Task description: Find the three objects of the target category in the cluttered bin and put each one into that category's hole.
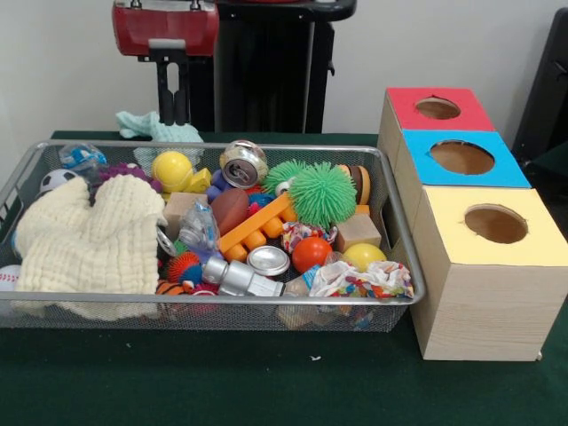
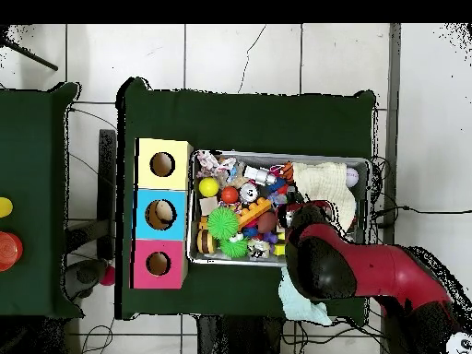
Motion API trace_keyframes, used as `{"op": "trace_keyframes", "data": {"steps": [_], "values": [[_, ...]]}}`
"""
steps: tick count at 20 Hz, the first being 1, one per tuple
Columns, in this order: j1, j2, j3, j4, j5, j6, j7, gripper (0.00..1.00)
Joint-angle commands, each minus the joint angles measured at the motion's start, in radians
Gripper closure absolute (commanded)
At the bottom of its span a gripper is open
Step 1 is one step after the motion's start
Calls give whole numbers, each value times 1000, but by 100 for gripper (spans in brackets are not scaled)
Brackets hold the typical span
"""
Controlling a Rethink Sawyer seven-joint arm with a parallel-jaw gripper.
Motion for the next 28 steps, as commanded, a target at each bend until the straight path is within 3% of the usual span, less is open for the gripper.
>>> {"op": "trace_keyframes", "data": {"steps": [1, 10, 19, 22, 28], "values": [[39, 15, -53, -39, 132, 318, 98, 100], [51, 48, -66, -70, 132, 300, 78, 100], [87, 163, -109, -206, 75, 209, 81, 100], [80, 183, -96, -241, 60, 135, 73, 100], [81, 215, -84, -310, 49, 104, 53, 100]]}}
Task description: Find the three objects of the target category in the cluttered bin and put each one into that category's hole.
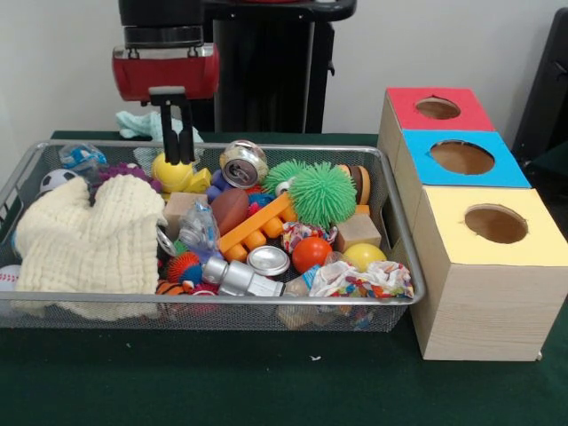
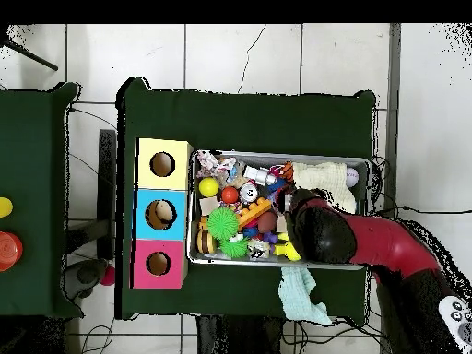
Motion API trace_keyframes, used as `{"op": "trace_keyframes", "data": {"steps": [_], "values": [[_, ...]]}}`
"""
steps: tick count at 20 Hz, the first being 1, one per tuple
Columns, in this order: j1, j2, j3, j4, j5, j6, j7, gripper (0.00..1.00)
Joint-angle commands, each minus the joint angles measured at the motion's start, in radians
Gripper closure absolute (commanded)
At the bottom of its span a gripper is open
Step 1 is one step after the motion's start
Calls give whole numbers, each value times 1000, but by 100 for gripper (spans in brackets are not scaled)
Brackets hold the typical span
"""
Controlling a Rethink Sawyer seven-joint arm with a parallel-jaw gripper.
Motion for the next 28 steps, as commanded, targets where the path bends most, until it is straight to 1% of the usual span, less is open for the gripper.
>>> {"op": "trace_keyframes", "data": {"steps": [1, 9, 13, 17, 24, 28], "values": [[10, 77, -19, -151, -52, -77, 53, 100], [24, 129, -36, -200, -77, -159, 60, 100], [46, 166, -65, -232, -78, -187, 71, 100], [62, 210, -86, -251, -70, -158, 60, 100], [72, 257, -101, -257, -50, -152, 72, 100], [74, 273, -105, -256, -45, -173, 85, 100]]}}
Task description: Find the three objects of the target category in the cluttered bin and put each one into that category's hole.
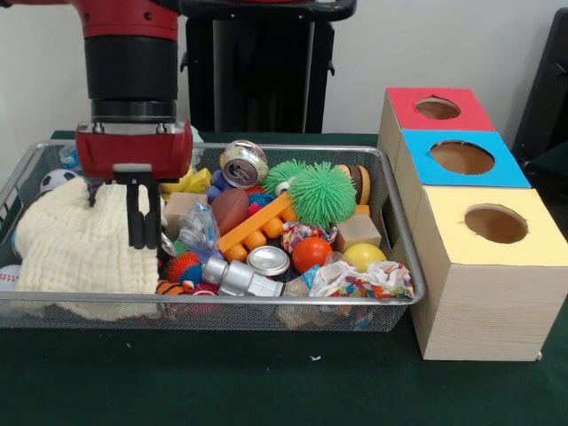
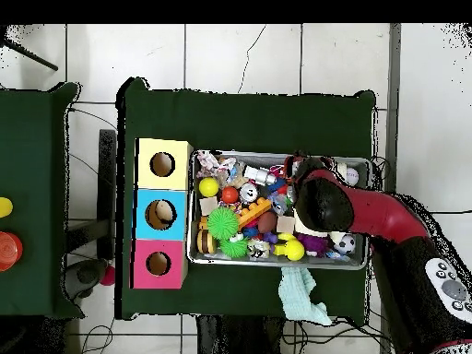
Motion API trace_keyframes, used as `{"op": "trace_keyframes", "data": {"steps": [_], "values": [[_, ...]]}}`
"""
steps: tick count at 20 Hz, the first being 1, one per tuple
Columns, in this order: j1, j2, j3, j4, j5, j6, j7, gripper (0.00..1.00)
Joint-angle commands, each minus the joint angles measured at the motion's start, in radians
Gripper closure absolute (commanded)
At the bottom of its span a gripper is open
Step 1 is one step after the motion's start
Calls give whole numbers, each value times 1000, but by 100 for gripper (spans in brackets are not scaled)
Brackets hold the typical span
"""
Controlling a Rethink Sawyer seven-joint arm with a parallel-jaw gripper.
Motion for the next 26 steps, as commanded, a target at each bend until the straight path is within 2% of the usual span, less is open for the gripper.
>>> {"op": "trace_keyframes", "data": {"steps": [1, 2, 15, 26], "values": [[9, 81, -34, -41, -43, -31, 78, 100], [8, 81, -34, -40, -44, -34, 77, 0], [4, 87, -23, -53, -52, -60, 66, 0], [38, 113, -41, -98, -86, -89, 36, 0]]}}
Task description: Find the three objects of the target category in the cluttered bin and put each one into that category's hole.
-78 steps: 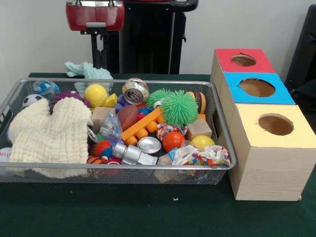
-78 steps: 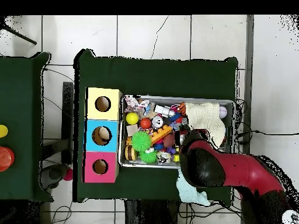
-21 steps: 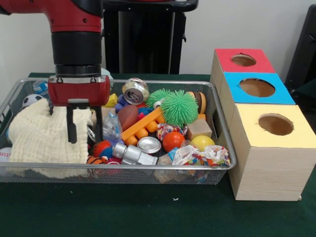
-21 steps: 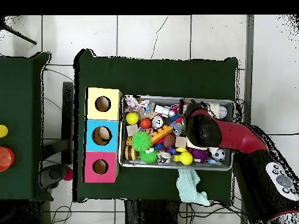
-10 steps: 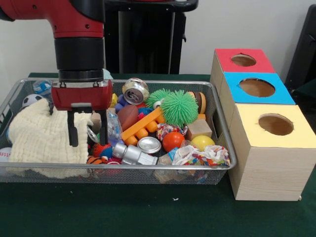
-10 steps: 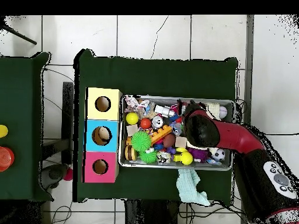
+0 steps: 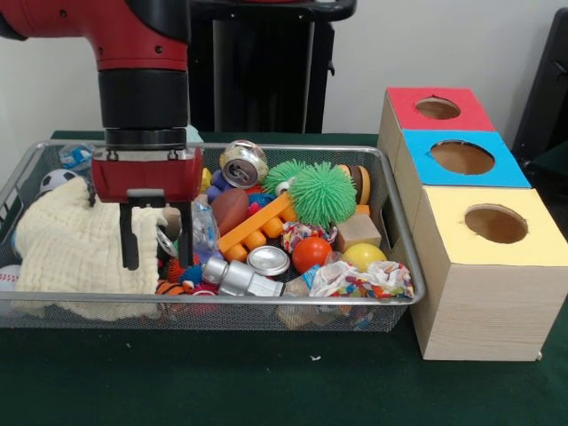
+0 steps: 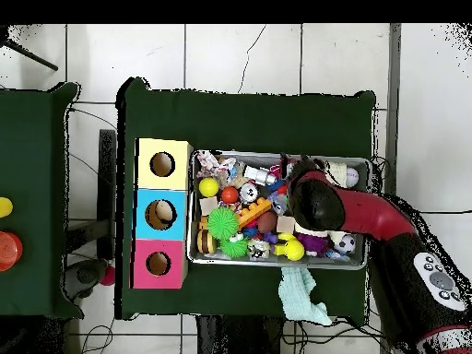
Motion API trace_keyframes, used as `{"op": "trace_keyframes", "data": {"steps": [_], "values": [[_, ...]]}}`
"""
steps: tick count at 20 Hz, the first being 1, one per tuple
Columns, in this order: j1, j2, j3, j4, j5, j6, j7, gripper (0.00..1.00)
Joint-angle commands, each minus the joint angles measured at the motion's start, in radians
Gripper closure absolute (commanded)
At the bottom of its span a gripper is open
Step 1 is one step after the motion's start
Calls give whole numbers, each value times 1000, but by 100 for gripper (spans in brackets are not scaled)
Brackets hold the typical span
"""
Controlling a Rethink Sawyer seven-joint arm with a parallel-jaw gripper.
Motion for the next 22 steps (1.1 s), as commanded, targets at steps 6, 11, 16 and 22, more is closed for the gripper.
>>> {"op": "trace_keyframes", "data": {"steps": [6, 11, 16, 22], "values": [[41, 64, -28, -100, -103, -36, 34, 0], [50, 83, -34, -106, -88, -16, 64, 0], [47, 98, -36, -97, -66, 17, 76, 0], [43, 114, -36, -92, -47, 55, 78, 0]]}}
